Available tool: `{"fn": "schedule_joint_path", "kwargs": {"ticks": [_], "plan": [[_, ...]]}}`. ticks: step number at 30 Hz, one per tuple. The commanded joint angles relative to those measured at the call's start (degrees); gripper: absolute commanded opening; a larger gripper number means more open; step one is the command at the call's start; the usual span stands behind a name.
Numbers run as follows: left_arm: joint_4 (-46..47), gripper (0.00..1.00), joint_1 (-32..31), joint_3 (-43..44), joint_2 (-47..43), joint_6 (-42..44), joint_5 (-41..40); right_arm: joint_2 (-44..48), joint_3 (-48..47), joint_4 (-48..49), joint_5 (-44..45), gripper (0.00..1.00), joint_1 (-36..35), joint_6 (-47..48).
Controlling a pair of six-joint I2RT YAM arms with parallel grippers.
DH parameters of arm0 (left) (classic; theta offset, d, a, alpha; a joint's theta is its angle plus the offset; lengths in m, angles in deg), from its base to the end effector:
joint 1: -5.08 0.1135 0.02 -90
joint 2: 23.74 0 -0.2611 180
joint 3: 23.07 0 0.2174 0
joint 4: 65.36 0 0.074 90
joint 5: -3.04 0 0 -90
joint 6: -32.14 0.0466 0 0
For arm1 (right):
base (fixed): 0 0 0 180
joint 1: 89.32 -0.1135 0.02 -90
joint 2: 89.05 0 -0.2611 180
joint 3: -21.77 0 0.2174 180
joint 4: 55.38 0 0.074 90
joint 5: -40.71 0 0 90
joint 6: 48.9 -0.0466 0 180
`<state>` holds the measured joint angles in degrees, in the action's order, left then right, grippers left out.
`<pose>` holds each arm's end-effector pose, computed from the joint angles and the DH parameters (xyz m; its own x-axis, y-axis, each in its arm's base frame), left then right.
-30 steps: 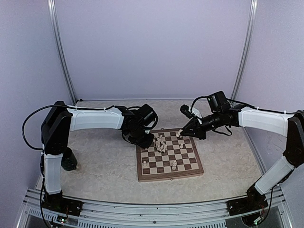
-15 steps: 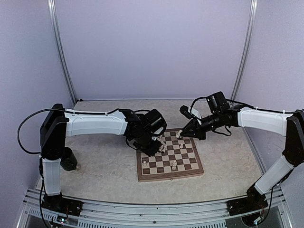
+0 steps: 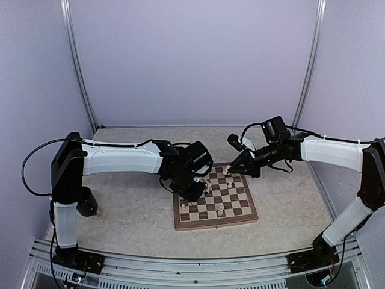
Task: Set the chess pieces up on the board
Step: Place the pawn on b2.
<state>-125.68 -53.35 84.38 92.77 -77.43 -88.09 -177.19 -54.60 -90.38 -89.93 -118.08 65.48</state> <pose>0.2069 -0.3350 0.2000 -0.7458 0.5740 -0.3380 0.6351 0.7659 -0.1006 0.2477 0.1706 0.2504 -0.2696 -0.5053 -0.8197 -0.9524 0.2657 0.1495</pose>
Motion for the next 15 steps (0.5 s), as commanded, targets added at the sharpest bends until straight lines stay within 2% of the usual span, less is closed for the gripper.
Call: {"fn": "schedule_joint_path", "kwargs": {"ticks": [1, 15], "plan": [[-1.0, 0.05, -0.5, 0.2, -0.9, -1.0, 0.8, -0.3, 0.2, 0.2, 0.0, 0.0, -0.3, 0.2], [-1.9, 0.04, -0.8, -0.5, 0.4, -1.3, 3.7, -0.6, 0.3, 0.0, -0.2, 0.0, -0.3, 0.5]]}}
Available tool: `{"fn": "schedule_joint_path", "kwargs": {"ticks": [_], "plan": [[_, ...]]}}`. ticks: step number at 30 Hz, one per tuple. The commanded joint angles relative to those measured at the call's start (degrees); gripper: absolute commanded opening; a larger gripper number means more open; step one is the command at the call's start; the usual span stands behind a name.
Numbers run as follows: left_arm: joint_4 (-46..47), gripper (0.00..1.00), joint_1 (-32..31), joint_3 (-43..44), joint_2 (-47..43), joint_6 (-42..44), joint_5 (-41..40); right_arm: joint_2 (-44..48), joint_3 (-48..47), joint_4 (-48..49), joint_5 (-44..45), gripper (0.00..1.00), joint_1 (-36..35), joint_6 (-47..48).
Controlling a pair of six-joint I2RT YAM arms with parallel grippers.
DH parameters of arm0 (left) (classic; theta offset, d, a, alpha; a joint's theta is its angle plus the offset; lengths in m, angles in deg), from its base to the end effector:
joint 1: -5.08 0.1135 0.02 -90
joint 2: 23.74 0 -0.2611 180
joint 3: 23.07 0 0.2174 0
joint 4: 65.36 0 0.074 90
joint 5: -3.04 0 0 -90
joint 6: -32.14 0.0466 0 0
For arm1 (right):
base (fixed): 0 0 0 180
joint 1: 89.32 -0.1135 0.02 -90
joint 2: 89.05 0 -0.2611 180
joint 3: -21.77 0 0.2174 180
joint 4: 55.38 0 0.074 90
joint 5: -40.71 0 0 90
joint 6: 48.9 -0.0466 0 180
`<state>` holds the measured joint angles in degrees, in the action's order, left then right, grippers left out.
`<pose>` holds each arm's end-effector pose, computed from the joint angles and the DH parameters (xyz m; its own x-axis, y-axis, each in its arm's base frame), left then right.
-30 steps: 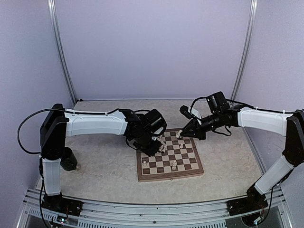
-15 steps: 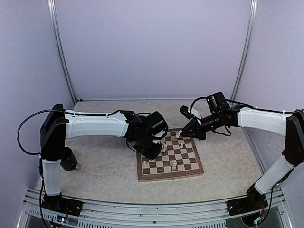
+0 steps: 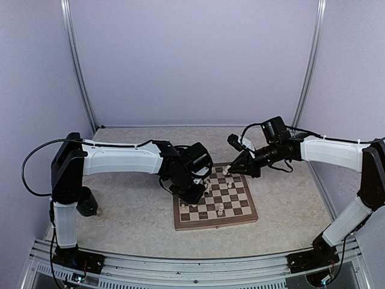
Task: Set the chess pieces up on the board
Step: Place the pawn on b2.
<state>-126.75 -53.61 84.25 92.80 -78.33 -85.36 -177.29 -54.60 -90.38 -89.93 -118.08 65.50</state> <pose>0.2022 -0.3350 0.1985 -0.7596 0.5761 -0.3018 0.6332 0.7611 -0.1408 0.2479 0.1707 0.2499 -0.2706 -0.5061 -0.8190 -0.9523 0.2656 0.1504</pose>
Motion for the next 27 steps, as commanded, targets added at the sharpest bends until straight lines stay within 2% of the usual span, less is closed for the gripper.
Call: {"fn": "schedule_joint_path", "kwargs": {"ticks": [1, 15, 27], "plan": [[-1.0, 0.04, -0.5, -0.4, 0.5, -0.4, 0.9, -0.5, 0.3, 0.1, -0.1, 0.0, -0.3, 0.5], [-1.1, 0.04, -1.0, -0.9, 2.0, 0.1, 2.9, -1.0, 0.2, -0.1, -0.1, 0.0, -0.3, 0.6], [-0.8, 0.07, -1.0, -1.1, 1.1, -0.9, -0.9, -1.1, 0.1, -0.2, 0.0, 0.0, -0.4, 0.6]]}}
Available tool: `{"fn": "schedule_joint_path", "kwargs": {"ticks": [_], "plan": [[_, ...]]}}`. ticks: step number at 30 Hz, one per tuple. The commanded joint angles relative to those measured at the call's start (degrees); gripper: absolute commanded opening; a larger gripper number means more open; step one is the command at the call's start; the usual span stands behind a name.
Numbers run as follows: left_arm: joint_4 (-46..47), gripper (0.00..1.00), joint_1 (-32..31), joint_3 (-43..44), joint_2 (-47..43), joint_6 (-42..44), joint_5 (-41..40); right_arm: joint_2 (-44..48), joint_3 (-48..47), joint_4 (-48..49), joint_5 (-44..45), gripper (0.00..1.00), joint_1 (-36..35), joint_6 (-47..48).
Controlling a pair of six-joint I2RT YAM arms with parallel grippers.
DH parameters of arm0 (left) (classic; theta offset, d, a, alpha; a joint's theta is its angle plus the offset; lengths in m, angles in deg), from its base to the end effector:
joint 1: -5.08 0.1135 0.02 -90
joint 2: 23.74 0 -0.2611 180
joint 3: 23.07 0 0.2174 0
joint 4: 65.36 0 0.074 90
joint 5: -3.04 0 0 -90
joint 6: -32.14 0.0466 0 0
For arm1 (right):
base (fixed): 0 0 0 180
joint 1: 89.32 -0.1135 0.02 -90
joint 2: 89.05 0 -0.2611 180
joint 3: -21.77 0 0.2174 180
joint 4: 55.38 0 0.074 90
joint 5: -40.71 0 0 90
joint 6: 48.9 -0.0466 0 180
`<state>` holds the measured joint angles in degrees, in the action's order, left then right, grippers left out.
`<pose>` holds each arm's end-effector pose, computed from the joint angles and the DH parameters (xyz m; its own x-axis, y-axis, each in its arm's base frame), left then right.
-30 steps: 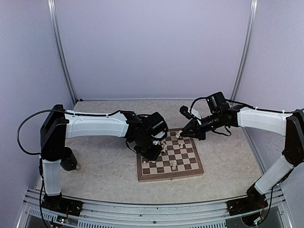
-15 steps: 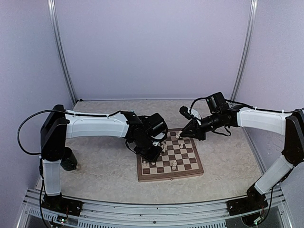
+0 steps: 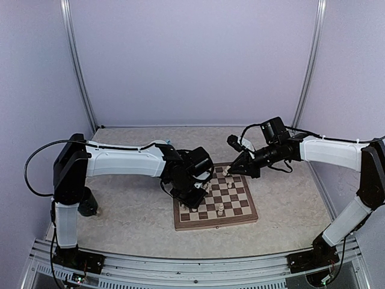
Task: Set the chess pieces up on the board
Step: Place the pawn on b2.
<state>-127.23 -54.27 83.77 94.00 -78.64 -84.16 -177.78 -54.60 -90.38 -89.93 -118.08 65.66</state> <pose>0.1972 -0.3373 0.1883 -0.7627 0.5920 -0.2604 0.6375 0.7559 -0.1487 0.2490 0.1713 0.2476 -0.2740 -0.5102 -0.8152 -0.9519 0.2648 0.1542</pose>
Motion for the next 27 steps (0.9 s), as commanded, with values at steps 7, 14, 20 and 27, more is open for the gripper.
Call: {"fn": "schedule_joint_path", "kwargs": {"ticks": [7, 14, 20, 27], "plan": [[-0.3, 0.21, -0.3, -1.1, -0.6, -0.9, -2.6, -0.7, 0.1, -0.2, 0.0, 0.0, -0.4, 0.4], [0.2, 0.27, -0.4, -0.8, -1.5, -0.8, -2.5, -0.8, 0.1, -0.2, 0.0, 0.0, -0.4, 0.4], [6.0, 0.39, -0.6, -1.1, -6.5, 0.7, -1.1, -1.2, 0.0, -0.6, 0.0, 0.0, -0.6, 0.6], [12.2, 0.47, -0.3, -2.7, -11.4, 1.7, -2.7, -2.9, -1.3, -5.5, 3.6, 0.01, -1.8, 3.8]]}}
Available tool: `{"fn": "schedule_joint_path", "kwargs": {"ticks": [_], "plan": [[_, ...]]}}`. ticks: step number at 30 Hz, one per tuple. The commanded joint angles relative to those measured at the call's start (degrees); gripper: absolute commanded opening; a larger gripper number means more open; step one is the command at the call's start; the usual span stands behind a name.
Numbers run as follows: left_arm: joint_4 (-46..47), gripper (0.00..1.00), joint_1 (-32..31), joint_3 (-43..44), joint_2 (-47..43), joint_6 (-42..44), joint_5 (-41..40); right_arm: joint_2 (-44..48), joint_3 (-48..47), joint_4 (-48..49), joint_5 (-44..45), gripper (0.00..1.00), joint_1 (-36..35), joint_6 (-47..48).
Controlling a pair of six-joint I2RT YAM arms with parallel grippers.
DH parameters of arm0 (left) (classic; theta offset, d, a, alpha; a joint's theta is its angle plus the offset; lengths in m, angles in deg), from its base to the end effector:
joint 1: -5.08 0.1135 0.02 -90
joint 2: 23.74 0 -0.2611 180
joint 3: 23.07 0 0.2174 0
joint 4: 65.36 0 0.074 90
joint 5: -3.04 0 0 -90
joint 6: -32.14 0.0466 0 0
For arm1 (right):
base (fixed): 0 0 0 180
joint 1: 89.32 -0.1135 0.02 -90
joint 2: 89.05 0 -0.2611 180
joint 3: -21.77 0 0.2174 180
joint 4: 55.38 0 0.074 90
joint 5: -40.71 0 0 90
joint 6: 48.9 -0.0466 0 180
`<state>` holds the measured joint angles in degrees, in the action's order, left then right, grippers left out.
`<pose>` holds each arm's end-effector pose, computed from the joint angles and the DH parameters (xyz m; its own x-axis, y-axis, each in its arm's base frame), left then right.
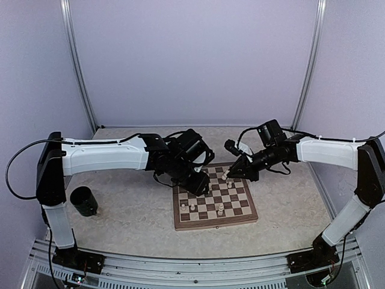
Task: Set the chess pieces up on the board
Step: Place the pawn on b2, then place the knight at f2.
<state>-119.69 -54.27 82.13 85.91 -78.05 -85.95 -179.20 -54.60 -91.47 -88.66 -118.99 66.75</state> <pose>0.1966 -0.3334 0.2394 -0.7077 0.5173 -0.4813 0.6612 0.7249 -0.1930 0.2484 0.1755 0.2387 -0.2795 -0.5443 -0.7910 -0.9528 0.2593 0.1582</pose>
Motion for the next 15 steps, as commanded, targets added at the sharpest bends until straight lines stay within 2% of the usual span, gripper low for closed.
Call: {"fn": "schedule_joint_path", "kwargs": {"ticks": [1, 9, 15], "plan": [[4.8, 0.47, -0.2, -1.3, -3.5, 1.1, -2.2, -1.4, -1.5, -5.4, 2.7, 0.01, -1.0, 3.2], [15.2, 0.47, 0.1, -6.7, -6.2, 0.6, -1.7, -1.4, -0.2, -10.3, 7.5, 0.01, -2.0, 7.1], [16.6, 0.47, 0.9, -7.2, -6.7, 0.3, -1.5, -3.8, 1.7, -10.5, 10.6, 0.03, -4.9, 7.7]]}}
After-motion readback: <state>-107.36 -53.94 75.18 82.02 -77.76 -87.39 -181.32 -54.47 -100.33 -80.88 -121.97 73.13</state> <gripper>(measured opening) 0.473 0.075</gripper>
